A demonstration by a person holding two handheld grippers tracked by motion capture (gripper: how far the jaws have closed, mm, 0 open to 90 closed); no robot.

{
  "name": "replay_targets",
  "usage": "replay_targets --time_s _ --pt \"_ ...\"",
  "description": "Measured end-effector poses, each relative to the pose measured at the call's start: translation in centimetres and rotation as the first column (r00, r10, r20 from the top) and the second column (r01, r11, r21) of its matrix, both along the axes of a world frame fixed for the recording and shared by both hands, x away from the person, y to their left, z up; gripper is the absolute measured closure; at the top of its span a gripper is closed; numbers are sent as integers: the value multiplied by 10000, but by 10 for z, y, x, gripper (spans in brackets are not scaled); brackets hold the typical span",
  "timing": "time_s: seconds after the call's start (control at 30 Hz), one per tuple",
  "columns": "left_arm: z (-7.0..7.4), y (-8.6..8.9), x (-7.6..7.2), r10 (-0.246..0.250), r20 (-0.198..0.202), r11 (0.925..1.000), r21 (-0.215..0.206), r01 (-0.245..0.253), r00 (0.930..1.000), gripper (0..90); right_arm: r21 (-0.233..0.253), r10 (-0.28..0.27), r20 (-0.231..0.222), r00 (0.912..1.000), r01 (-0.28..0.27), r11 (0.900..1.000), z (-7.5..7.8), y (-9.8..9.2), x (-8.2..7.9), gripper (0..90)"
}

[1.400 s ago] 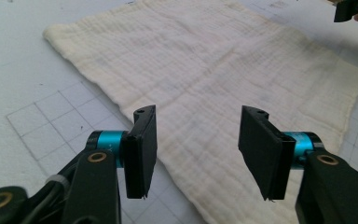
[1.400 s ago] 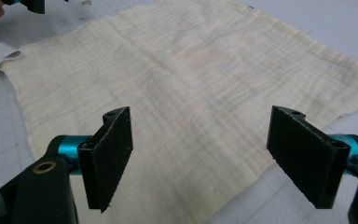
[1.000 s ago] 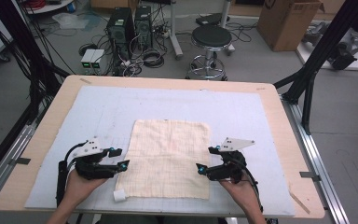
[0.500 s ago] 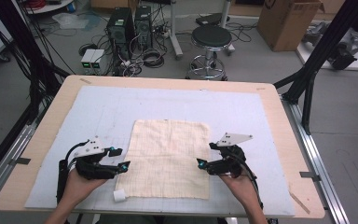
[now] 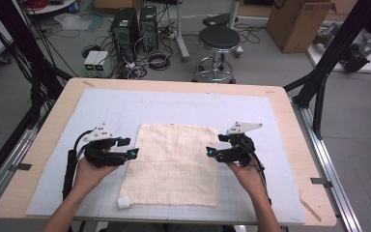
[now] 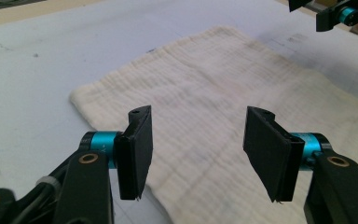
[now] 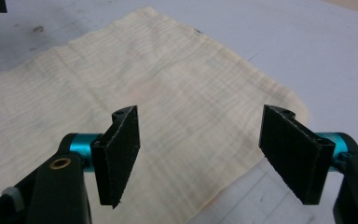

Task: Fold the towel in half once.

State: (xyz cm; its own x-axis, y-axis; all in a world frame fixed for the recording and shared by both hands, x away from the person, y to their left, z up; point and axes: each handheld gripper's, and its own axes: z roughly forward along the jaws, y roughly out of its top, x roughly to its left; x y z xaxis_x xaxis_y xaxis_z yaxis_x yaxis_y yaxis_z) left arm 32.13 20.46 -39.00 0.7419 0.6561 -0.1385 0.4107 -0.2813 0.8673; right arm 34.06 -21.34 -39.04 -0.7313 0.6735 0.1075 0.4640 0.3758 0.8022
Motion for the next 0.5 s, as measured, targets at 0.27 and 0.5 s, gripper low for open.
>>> replay_targets --time_s 0.27,0.5 --pt "13 -13 42 477 -61 9984 307 -475 9988 449 37 -231 -131 9996 231 9997 9 0 32 381" --pt "9 -13 69 1226 -266 9923 237 -1220 9921 457 -187 -533 -153 9985 530 9984 13 5 53 386"
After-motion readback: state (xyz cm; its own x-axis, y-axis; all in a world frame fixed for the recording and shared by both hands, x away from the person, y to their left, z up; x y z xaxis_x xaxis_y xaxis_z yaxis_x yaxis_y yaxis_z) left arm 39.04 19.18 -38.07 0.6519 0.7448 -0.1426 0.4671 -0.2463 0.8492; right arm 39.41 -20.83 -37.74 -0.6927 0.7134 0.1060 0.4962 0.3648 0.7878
